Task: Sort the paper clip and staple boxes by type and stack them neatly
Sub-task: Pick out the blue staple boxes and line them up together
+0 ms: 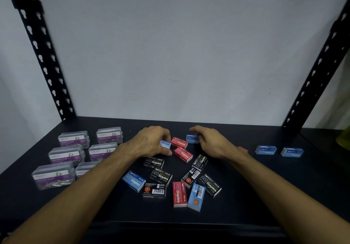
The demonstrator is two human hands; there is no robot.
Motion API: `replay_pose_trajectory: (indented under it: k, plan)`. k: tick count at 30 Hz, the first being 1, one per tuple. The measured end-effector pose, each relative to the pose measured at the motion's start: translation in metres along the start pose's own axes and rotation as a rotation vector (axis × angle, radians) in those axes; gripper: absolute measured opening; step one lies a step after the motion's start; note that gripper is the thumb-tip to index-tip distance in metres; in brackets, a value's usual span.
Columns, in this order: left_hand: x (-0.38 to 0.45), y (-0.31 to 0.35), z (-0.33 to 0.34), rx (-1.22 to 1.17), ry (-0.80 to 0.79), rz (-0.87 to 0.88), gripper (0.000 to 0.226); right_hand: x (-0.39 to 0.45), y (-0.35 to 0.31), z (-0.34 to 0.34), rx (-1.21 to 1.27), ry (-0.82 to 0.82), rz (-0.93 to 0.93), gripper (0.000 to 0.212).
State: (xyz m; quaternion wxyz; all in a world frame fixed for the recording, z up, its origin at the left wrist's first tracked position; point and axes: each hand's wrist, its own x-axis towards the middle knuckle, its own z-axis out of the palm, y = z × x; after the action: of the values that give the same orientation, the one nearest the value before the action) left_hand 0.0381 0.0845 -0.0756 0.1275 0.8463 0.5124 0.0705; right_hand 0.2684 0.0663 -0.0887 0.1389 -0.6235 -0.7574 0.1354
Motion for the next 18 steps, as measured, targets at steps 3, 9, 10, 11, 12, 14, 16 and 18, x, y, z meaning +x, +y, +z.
replay_pose_trajectory:
  k: [3, 9, 10, 11, 12, 14, 16, 18]
  plan:
    - [-0.0017, -0.0009, -0.0008, -0.021, 0.006, 0.01, 0.039, -0.001, -0.0018, 0.0008, -0.043, -0.001, -0.015, 0.047]
    - [-0.0039, -0.0016, -0.0019, -0.103, 0.014, -0.005, 0.035, 0.0005, -0.0018, 0.0035, -0.06, 0.032, -0.037, 0.04]
    - [-0.0037, -0.0013, -0.002, -0.11, 0.017, -0.013, 0.036, 0.0008, -0.0015, 0.004, -0.06, 0.035, -0.036, 0.039]
    - [-0.0035, -0.001, -0.002, -0.119, 0.016, -0.02, 0.037, 0.001, -0.0011, 0.0044, -0.058, 0.037, -0.035, 0.039]
    - [-0.0035, -0.0007, -0.0018, -0.132, 0.012, -0.027, 0.037, 0.0009, -0.0009, 0.0048, -0.056, 0.04, -0.035, 0.038]
    - [-0.0036, -0.0004, -0.0015, -0.163, 0.005, -0.038, 0.037, 0.001, -0.0002, 0.0055, -0.049, 0.047, -0.036, 0.037]
    - [-0.0037, -0.0005, -0.0016, -0.18, 0.001, -0.039, 0.035, 0.0009, 0.0004, 0.006, -0.04, 0.052, -0.037, 0.037]
    - [-0.004, -0.0005, -0.0019, -0.186, -0.006, -0.035, 0.034, 0.0007, 0.0006, 0.0061, -0.036, 0.054, -0.038, 0.038]
